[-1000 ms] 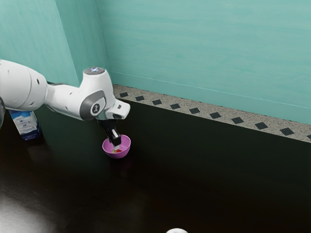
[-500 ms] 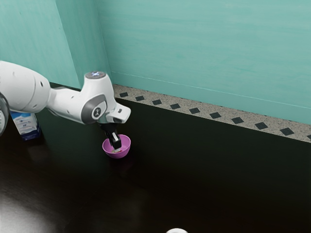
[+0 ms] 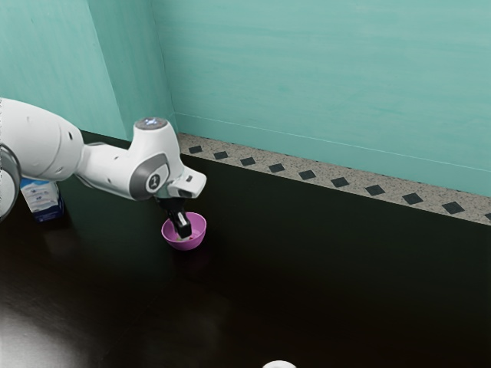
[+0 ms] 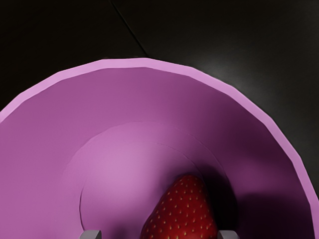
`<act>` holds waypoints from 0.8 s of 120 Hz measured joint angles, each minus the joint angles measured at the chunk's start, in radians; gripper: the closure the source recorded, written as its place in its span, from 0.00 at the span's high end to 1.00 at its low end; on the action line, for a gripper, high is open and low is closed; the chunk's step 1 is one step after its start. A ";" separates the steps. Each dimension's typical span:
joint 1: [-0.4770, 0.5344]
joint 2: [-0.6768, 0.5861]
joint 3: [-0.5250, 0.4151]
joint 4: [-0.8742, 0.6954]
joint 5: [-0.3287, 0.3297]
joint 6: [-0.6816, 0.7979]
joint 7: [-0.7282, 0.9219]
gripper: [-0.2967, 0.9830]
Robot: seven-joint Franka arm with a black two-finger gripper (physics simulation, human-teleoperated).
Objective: Take strawberry from the bowl
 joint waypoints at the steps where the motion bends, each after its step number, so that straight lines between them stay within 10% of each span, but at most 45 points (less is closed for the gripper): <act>1: 0.000 0.002 0.000 0.000 0.000 0.000 0.000 0.43; 96: 0.005 -0.017 0.001 -0.009 0.034 0.031 -0.042 0.19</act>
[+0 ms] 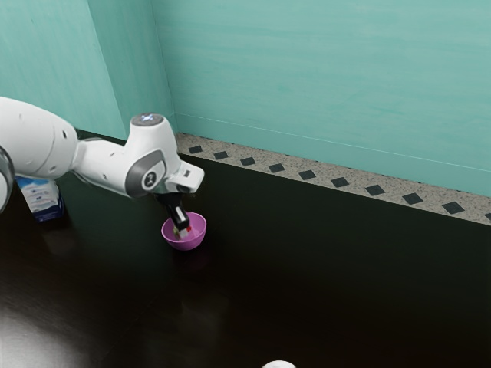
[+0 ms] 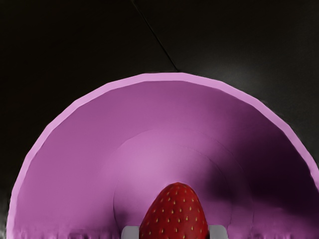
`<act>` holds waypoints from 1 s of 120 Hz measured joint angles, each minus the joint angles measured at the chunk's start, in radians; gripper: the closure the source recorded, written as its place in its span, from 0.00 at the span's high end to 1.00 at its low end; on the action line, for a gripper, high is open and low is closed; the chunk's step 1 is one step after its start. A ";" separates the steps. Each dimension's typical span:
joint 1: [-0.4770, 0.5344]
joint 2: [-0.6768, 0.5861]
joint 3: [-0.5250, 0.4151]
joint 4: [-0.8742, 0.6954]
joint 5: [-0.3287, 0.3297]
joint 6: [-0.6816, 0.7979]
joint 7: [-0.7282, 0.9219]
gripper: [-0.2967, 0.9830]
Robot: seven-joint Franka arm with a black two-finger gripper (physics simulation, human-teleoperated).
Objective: Take strawberry from the bowl
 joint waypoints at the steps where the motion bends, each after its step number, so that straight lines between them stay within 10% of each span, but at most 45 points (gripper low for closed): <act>1: 0.000 -0.006 0.000 -0.004 0.001 0.000 -0.001 0.19; 31: -0.091 -0.153 -0.009 -0.043 0.012 -0.034 -0.041 0.16; 68: -0.308 0.044 -0.072 0.163 0.016 -0.018 -0.112 0.15; 111: -0.312 0.034 -0.084 0.170 -0.052 -0.048 -0.122 0.62; 120: -0.211 -0.188 -0.073 0.162 -0.078 -0.233 -0.179 0.66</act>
